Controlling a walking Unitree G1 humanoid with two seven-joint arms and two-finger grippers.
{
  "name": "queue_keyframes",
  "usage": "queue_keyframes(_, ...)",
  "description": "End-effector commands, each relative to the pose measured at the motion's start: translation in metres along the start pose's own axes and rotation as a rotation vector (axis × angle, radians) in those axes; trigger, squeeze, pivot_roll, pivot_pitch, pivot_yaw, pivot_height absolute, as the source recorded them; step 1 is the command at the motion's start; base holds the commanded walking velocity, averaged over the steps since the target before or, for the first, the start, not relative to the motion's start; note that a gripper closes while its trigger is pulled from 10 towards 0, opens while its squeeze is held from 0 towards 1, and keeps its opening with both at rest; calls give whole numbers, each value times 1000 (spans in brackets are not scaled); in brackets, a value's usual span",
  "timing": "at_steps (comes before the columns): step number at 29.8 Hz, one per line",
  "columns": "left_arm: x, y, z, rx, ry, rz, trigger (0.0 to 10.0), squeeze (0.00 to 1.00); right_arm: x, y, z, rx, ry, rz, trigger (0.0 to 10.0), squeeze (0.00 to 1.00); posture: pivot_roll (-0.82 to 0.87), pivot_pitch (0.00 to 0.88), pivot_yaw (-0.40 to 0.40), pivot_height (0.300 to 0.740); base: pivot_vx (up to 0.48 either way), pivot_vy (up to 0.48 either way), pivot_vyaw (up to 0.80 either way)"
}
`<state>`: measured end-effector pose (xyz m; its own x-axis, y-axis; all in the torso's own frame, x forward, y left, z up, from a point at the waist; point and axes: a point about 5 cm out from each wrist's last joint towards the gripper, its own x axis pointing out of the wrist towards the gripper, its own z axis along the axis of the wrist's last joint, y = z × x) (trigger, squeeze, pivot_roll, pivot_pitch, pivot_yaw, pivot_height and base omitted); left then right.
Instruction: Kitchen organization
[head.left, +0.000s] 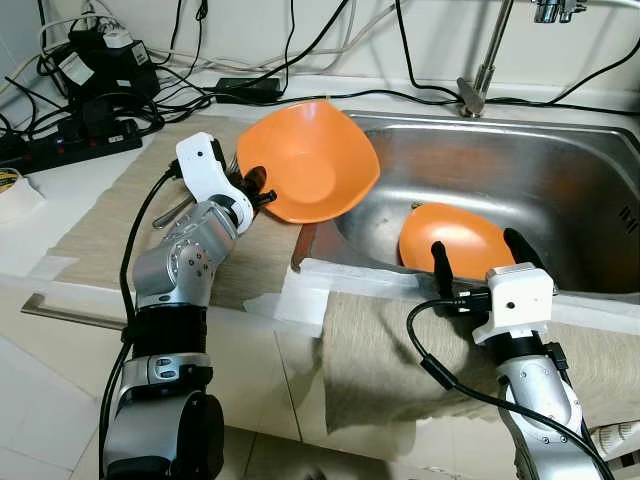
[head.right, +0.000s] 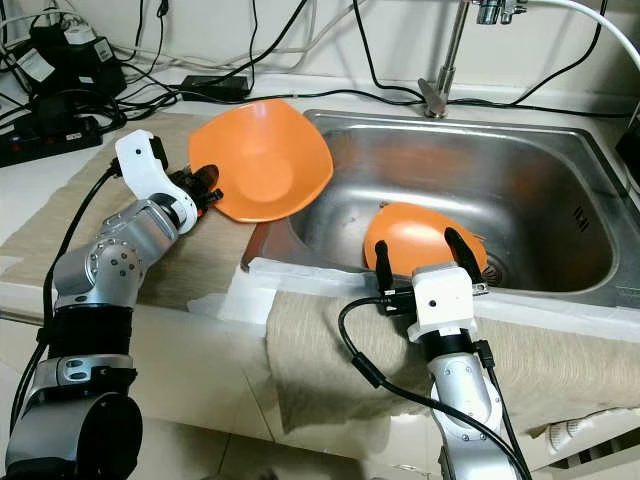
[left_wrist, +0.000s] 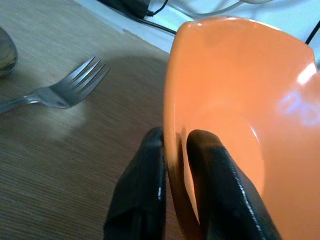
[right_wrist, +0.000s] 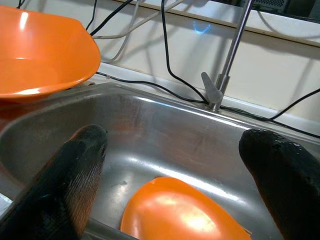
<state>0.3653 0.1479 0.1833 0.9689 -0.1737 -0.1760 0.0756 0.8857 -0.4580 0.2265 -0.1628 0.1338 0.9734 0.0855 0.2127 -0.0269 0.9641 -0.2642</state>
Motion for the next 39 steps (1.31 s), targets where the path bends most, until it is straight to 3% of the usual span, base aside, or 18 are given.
queue_keyframes(1, 1, -3, 9, 7, -29, -24, 0, 0, 2, 1, 0, -3, 6, 13, 10000, 0, -60, 0, 74, 736, 0, 0, 0)
queue_keyframes(10, 0, -7, 21, -3, -80, -63, 0, 0, 3, 1, -1, -1, 11, 18, 10000, 0, -55, 0, 70, 736, 0, 0, 0)
queue_keyframes(19, -2, -7, 15, 156, -101, -128, 0, 0, 3, 4, -2, 13, 21, 32, 10000, 0, -54, 0, 71, 736, 0, 0, 0)
queue_keyframes(29, -6, -17, 36, 102, -189, -171, 0, 0, 7, 5, -2, 45, 29, 47, 10000, 0, -52, 0, 67, 736, 0, 0, 0)
queue_keyframes(32, -9, -28, 44, 65, -233, -215, 0, 0, 11, 8, -2, 98, 43, 59, 10000, 0, -48, 0, 66, 736, 0, 0, 0)
queue_keyframes(39, -13, -37, 48, 7, -267, -255, 0, 0, 17, 6, -2, 167, 55, 54, 10000, 0, -45, 0, 67, 736, 0, 0, 0)
